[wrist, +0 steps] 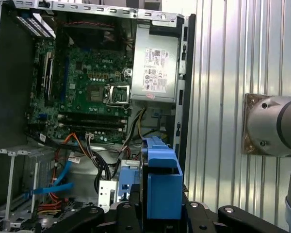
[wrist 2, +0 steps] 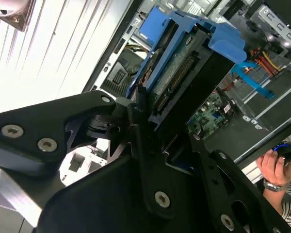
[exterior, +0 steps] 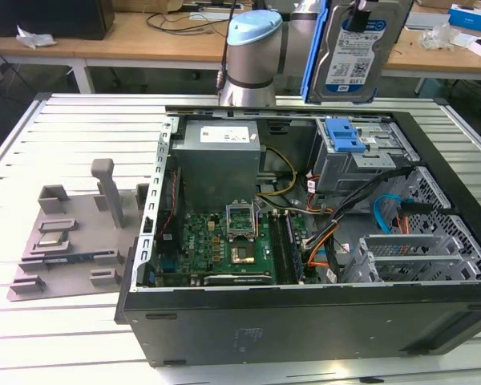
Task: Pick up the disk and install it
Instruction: 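Pick up the disk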
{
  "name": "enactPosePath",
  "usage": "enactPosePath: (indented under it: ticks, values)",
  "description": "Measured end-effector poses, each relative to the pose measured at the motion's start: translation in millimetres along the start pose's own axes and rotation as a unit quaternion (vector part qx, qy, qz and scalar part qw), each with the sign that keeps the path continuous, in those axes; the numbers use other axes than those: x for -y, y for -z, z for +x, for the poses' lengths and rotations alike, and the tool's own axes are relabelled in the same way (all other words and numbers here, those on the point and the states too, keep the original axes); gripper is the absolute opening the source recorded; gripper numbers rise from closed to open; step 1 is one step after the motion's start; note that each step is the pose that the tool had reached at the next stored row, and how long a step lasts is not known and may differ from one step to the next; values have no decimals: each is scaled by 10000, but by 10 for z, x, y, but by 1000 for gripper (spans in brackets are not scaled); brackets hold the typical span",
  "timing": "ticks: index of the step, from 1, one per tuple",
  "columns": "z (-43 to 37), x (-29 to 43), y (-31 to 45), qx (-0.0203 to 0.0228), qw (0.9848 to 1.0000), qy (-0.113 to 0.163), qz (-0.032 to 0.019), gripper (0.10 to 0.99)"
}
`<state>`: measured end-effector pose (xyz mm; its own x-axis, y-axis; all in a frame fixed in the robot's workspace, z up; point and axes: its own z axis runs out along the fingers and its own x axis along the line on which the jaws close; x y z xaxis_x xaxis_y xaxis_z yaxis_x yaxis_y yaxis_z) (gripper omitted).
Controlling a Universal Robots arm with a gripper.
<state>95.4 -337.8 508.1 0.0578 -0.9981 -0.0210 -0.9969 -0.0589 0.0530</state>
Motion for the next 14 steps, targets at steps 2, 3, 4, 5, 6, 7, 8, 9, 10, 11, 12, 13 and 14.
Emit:
enactPosePath:
  ticks: [2,3,4,5,6,7,8,9,10,11,12,13,14]
  values:
    - [5,105,6,0,10000,0,0,365]
    - [7,148,8,0,10000,0,0,365]
    - [9,175,10,0,10000,1,0,365]
    - [11,211,12,0,10000,0,0,365]
    - [12,244,13,0,10000,0,0,365]
    - [14,271,15,0,10000,0,0,365]
    - [15,304,16,0,10000,0,0,365]
    - [17,325,18,0,10000,0,0,365]
    - [18,360,20,0,10000,0,0,365]
    - [20,384,21,0,10000,1,0,365]
    - [22,429,23,0,10000,0,0,365]
    - [23,451,25,0,10000,0,0,365]
    - [25,476,26,0,10000,0,0,365]
